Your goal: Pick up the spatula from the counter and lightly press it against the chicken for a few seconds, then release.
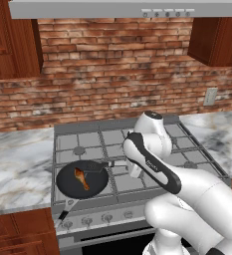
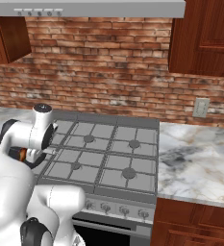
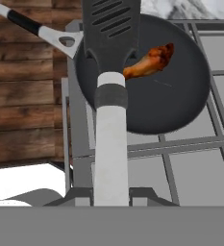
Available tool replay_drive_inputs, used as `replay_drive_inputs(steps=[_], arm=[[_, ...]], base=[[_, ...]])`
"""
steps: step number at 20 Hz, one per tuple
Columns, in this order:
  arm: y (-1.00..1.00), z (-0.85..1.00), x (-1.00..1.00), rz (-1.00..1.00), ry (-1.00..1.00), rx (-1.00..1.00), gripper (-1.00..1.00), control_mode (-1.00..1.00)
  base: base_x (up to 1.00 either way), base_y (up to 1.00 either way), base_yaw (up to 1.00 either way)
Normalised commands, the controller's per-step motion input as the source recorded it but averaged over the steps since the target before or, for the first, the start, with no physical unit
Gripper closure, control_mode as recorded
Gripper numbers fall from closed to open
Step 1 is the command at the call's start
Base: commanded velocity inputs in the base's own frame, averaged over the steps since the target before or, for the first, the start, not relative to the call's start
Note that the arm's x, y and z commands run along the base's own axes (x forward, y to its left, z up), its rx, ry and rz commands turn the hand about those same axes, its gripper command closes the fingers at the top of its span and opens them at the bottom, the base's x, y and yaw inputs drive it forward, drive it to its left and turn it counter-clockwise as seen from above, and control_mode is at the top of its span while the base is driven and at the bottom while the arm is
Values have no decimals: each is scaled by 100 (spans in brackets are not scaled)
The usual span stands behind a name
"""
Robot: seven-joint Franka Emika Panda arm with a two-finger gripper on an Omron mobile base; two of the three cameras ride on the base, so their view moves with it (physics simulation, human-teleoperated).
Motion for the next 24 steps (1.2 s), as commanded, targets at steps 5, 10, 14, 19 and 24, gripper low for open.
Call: replay_drive_inputs(steps=[5,10,14,19,24], arm=[[2,0,-4,0,0,-2,100,-100],[2,0,-2,0,0,-4,100,-100],[1,0,0,0,1,-2,100,-100],[5,0,0,0,1,-1,100,-100],[6,0,0,0,1,-1,100,-100]], base=[[0,0,0],[0,0,0],[0,0,0],[0,0,0],[0,0,0]])
